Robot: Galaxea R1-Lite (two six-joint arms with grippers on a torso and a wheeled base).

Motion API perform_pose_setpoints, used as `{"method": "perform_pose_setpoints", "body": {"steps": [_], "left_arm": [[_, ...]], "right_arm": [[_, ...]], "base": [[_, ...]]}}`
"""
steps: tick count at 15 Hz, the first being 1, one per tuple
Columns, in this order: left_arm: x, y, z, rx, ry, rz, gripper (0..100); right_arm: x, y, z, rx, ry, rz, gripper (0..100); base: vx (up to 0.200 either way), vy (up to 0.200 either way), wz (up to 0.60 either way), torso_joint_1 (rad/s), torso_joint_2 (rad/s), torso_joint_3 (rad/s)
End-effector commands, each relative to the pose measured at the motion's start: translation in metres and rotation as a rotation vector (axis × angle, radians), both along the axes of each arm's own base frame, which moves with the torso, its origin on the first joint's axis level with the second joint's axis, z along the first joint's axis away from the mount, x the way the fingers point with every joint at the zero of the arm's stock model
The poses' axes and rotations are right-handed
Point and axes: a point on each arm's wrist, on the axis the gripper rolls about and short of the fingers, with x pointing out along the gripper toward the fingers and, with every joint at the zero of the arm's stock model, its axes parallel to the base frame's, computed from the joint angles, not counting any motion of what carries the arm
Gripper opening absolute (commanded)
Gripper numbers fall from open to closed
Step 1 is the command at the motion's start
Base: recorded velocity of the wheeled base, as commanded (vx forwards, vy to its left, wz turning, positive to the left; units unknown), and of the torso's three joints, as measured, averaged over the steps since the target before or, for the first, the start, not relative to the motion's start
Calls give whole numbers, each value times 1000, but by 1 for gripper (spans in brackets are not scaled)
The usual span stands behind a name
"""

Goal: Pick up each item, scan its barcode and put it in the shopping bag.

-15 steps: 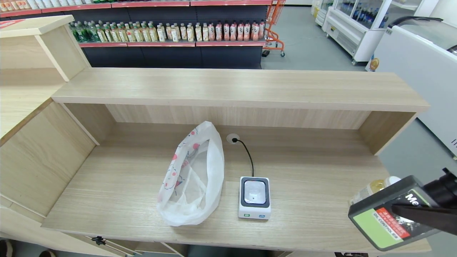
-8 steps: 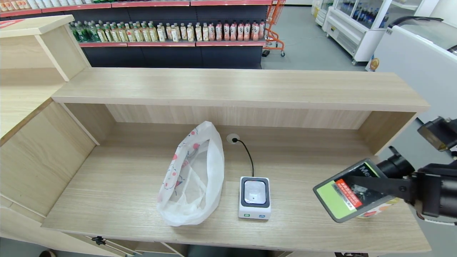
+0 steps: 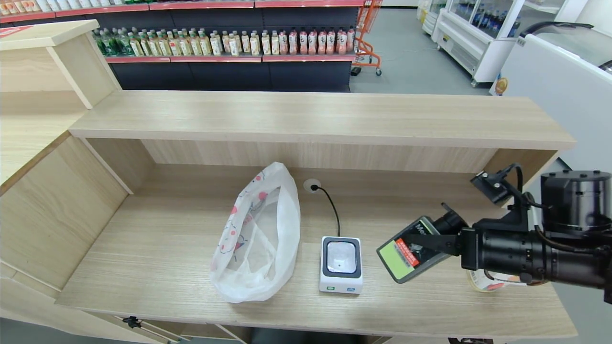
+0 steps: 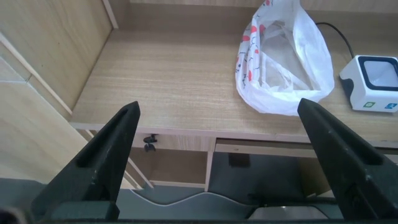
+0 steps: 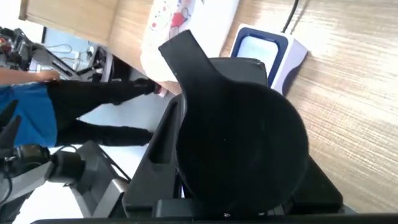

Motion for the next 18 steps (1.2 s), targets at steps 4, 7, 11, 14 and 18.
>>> {"method": "perform_pose_setpoints", "body": {"steps": [4,7,11,14,18], "left_arm": [[0,0,0,-1,-1,1,100],[0,0,0,-1,-1,-1,100],[0,0,0,2,-1,-1,100],[0,0,0,0,-1,-1,100],[0,0,0,-1,-1,-1,100]], "right_arm": [[29,24,-39,-56,38,-13,0],[46,40,-50,-57,15,0,0],[49,54,-54,-56,15,36,0],[49,61,-61,-84,26,18,0],[57,64,-73,-89,-12,-31,0]], "base": [[0,0,0,0,0,0],[0,0,0,0,0,0],[0,150,0,1,1,4],[0,0,0,0,0,0],[0,0,0,0,0,0]]}}
